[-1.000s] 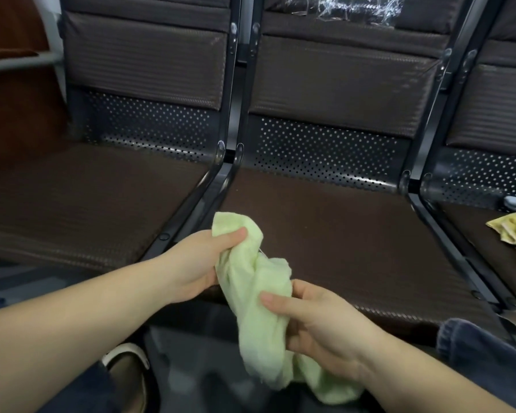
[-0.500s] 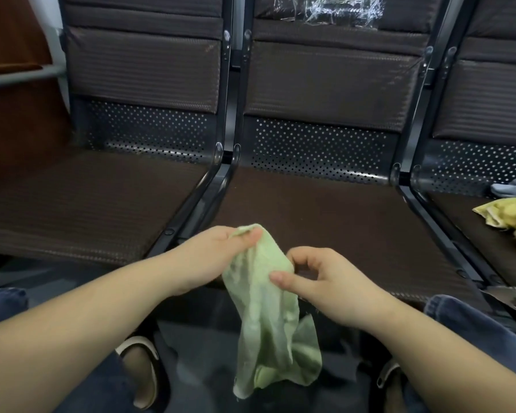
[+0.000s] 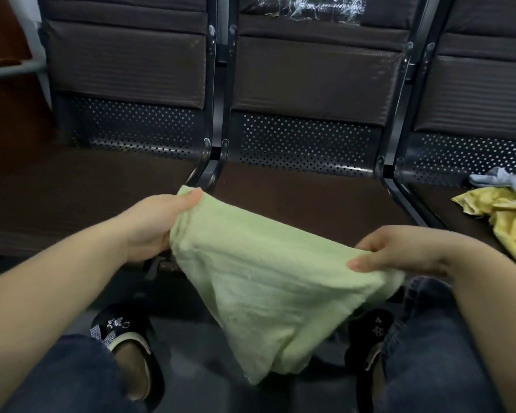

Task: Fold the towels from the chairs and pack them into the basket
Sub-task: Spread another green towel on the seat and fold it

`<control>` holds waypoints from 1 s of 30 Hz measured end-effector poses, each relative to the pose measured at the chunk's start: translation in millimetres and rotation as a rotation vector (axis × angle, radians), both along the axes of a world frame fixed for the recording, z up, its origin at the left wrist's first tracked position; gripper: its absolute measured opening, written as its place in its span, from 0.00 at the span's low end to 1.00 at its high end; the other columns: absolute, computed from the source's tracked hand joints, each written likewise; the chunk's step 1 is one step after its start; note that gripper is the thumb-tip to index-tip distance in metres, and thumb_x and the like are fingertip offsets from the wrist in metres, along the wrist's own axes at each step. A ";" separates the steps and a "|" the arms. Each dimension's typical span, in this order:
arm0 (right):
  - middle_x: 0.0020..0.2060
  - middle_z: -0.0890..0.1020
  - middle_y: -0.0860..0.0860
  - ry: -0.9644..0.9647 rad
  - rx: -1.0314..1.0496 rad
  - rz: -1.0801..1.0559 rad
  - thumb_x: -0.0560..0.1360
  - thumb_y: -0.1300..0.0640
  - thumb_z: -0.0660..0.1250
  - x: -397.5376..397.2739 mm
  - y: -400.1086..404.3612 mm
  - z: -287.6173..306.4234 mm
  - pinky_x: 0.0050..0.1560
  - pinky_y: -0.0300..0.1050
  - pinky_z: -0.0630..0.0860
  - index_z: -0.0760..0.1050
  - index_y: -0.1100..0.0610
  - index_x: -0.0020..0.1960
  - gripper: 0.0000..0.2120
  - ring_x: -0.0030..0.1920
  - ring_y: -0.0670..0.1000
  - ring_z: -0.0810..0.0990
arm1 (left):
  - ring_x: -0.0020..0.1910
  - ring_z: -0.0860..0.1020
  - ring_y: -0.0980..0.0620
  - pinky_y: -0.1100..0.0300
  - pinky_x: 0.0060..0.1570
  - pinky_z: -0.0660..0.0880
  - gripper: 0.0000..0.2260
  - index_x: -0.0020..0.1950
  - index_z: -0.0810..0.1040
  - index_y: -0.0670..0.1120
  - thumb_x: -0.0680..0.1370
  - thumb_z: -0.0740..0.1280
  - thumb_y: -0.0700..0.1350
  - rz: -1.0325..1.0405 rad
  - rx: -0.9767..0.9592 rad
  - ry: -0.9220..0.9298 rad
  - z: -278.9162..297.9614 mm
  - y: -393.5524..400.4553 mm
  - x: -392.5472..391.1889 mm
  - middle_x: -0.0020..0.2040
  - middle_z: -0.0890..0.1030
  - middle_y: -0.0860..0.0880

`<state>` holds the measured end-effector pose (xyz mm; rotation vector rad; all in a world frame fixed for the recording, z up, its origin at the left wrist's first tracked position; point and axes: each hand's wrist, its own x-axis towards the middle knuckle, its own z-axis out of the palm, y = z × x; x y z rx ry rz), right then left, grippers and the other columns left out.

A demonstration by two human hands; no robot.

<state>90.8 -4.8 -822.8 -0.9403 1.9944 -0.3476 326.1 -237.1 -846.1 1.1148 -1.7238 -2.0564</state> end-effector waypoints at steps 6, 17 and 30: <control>0.38 0.85 0.54 0.018 0.190 -0.123 0.58 0.47 0.79 -33.2 22.9 -11.3 0.40 0.42 0.76 0.84 0.58 0.39 0.17 0.36 0.49 0.81 | 0.45 0.84 0.47 0.55 0.44 0.80 0.20 0.56 0.79 0.36 0.73 0.67 0.51 -0.289 0.089 -0.217 -10.4 -12.7 13.3 0.54 0.83 0.39; 0.24 0.76 0.54 0.192 0.126 -0.333 0.75 0.65 0.68 -52.0 19.0 -28.9 0.22 0.37 0.67 0.79 0.63 0.41 0.04 0.21 0.48 0.70 | 0.33 0.81 0.54 0.65 0.32 0.74 0.17 0.50 0.82 0.39 0.66 0.76 0.47 -0.326 -0.166 -0.431 -23.4 -44.3 7.3 0.39 0.85 0.46; 0.34 0.81 0.56 0.287 -0.129 -0.657 0.80 0.58 0.60 -54.2 -10.2 -40.9 0.34 0.45 0.77 0.73 0.62 0.43 0.10 0.32 0.52 0.79 | 0.31 0.77 0.54 0.66 0.21 0.70 0.10 0.51 0.76 0.40 0.81 0.61 0.46 0.088 -0.218 -0.384 -46.9 -42.0 -31.4 0.35 0.82 0.48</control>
